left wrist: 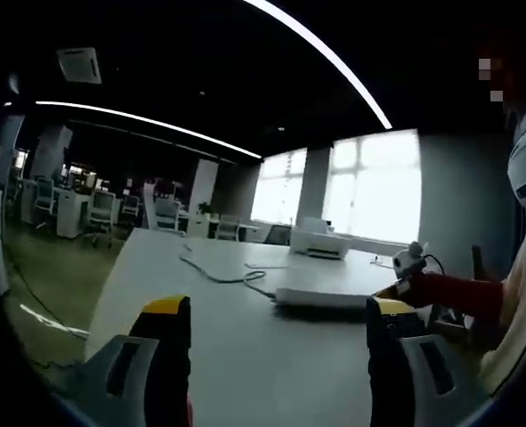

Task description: Pick up the power strip scattered on the table, fix it on the side mounting bracket of the table, and press the switch

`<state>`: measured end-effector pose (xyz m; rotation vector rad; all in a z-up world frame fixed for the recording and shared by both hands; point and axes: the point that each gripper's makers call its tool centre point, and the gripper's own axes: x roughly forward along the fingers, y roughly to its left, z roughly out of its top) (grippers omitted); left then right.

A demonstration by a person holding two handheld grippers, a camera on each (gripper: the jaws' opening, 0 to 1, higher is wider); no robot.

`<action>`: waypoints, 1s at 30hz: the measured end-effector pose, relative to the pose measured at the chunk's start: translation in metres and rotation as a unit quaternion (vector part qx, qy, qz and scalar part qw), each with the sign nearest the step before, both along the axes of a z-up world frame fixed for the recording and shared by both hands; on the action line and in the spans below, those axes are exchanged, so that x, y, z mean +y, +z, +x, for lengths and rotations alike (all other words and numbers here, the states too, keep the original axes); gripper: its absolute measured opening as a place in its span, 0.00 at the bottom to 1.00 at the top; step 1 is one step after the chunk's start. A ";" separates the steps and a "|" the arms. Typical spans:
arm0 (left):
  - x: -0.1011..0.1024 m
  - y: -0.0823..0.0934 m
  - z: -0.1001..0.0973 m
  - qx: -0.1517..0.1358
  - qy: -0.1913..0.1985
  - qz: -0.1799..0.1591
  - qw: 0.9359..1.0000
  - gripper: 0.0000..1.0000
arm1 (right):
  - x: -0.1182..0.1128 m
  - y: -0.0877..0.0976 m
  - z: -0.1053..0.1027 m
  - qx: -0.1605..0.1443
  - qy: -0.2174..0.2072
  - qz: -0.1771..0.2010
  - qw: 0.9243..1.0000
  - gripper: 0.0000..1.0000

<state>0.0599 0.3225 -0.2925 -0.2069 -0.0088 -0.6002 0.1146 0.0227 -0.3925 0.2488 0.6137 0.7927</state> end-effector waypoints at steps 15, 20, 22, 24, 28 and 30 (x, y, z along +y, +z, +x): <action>-0.003 -0.014 0.011 0.100 -0.016 -0.072 0.992 0.89 | 0.008 -0.001 -0.006 -0.005 -0.024 -0.007 1.000 0.48; -0.009 -0.015 0.015 0.125 -0.022 -0.087 0.988 0.87 | 0.008 -0.001 -0.007 -0.010 -0.028 -0.012 0.999 0.48; -0.010 -0.017 0.017 0.145 -0.021 -0.099 0.984 0.87 | 0.008 -0.001 -0.007 -0.012 -0.028 -0.015 0.999 0.48; -0.013 -0.020 0.021 0.173 -0.019 -0.123 0.977 0.88 | 0.009 -0.001 -0.007 -0.015 -0.029 -0.016 0.999 0.48; -0.018 -0.023 0.026 0.190 -0.018 -0.131 0.973 0.88 | 0.009 -0.001 -0.007 -0.014 -0.032 -0.009 0.999 0.48; -0.022 -0.026 0.026 0.210 -0.021 -0.139 0.967 0.88 | 0.009 -0.001 -0.007 -0.016 -0.032 -0.010 0.999 0.48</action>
